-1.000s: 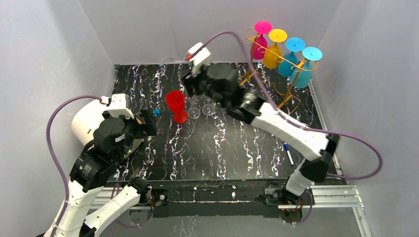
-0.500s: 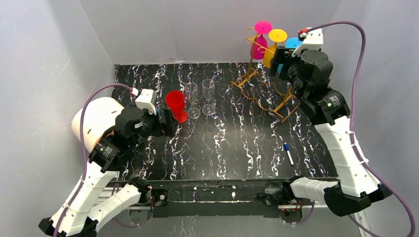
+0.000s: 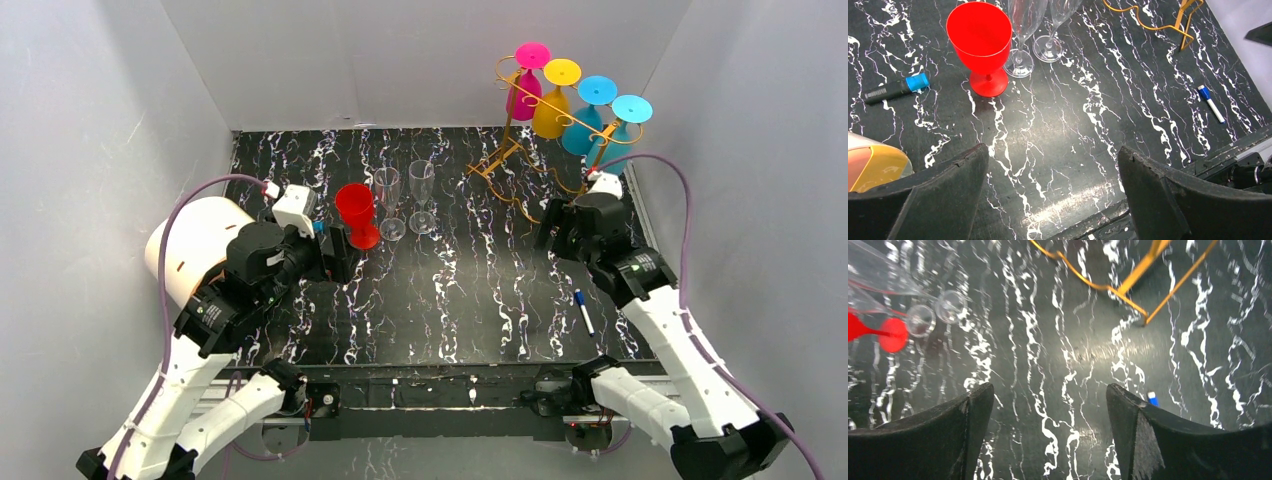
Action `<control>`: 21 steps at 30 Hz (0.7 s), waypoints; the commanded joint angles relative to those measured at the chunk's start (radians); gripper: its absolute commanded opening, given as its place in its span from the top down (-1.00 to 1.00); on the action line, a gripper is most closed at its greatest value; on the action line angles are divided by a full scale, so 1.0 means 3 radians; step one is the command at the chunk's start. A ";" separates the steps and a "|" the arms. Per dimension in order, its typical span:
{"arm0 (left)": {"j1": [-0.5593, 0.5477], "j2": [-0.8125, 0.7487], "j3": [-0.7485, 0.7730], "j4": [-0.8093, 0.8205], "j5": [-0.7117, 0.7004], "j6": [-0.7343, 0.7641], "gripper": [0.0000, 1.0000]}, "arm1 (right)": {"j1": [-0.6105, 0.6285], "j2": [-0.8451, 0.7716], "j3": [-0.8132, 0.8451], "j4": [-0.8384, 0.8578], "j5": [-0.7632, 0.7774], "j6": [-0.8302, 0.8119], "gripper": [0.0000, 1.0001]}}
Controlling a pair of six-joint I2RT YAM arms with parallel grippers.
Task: Take the wine glass off the wine glass rack
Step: Adjust the wine rack at the center of the board.
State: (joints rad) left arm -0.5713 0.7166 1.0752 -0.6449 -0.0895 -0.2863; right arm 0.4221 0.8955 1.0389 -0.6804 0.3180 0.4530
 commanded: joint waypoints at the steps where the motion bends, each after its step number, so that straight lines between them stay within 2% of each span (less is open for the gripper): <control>1: 0.0014 0.0023 0.0007 -0.0021 0.0082 0.0072 -0.97 | -0.0254 -0.0012 -0.0494 0.0453 -0.0113 0.0296 -0.69; 4: 0.0012 0.0021 -0.0066 0.0059 0.0092 0.0065 -0.97 | -0.0687 -0.0068 -0.0954 0.0858 -0.0481 0.0459 -0.66; 8: 0.0012 0.0080 -0.0025 0.0089 0.0149 0.0065 -0.97 | -0.1268 -0.0003 -0.1219 0.1491 -0.0957 0.0415 -0.67; 10: 0.0012 0.0069 -0.0035 0.0099 0.0140 0.0051 -0.97 | -0.1462 0.0091 -0.1392 0.1848 -0.1030 0.0543 -0.65; 12: 0.0013 0.0035 -0.0033 0.0080 0.0070 0.0011 -0.97 | -0.1560 0.0176 -0.1505 0.2272 -0.1191 0.0624 -0.67; 15: 0.0012 -0.0072 -0.0135 0.0121 -0.0083 -0.0091 -0.97 | -0.1672 0.0331 -0.1643 0.2798 -0.1137 0.0734 -0.72; 17: 0.0012 -0.0129 -0.0182 0.0178 -0.0065 -0.0104 -0.97 | -0.1796 0.0539 -0.1665 0.3063 -0.1362 0.0744 -0.79; 21: 0.0012 -0.0137 -0.0163 0.0131 -0.0087 -0.0033 -0.97 | -0.1938 0.0947 -0.1552 0.3284 -0.1645 0.0734 -0.84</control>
State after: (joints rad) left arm -0.5713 0.6823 1.0267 -0.6106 -0.0906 -0.3031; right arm -0.1219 1.1015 0.5468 0.1143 -0.0746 0.6552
